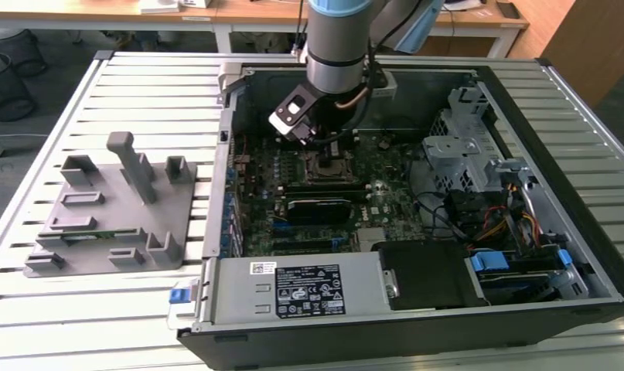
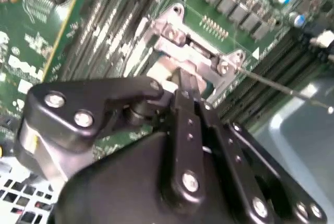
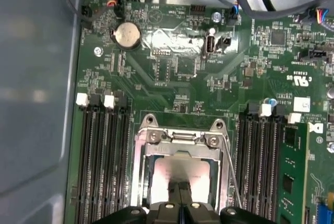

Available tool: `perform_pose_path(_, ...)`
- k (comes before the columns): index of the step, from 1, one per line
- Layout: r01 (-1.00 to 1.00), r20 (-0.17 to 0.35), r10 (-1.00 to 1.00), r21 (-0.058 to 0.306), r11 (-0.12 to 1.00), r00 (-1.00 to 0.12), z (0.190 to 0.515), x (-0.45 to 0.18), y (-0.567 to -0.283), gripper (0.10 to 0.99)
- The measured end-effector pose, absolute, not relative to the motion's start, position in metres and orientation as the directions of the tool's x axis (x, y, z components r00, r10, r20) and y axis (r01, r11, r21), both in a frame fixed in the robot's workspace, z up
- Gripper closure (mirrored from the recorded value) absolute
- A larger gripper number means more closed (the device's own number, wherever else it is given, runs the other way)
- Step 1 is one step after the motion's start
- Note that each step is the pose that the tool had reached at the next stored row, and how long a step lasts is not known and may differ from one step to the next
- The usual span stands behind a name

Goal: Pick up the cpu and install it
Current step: 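Close the cpu cover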

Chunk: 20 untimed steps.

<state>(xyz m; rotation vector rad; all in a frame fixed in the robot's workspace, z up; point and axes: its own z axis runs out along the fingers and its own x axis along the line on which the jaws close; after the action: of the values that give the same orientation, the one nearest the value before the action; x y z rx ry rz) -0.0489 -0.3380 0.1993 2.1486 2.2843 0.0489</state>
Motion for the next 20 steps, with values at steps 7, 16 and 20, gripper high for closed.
perform_pose_path(7, 0.998, 0.016, 0.998, 0.025, 0.061, -0.061, 0.218, -0.049, -0.338, 0.98)
perform_pose_path(16, 0.998, 0.016, 0.998, 0.025, 0.061, -0.061, 0.218, -0.043, -0.34, 0.98)
perform_pose_path(20, 0.998, 0.016, 0.998, 0.025, 0.061, -0.061, 0.217, -0.042, -0.34, 0.98)
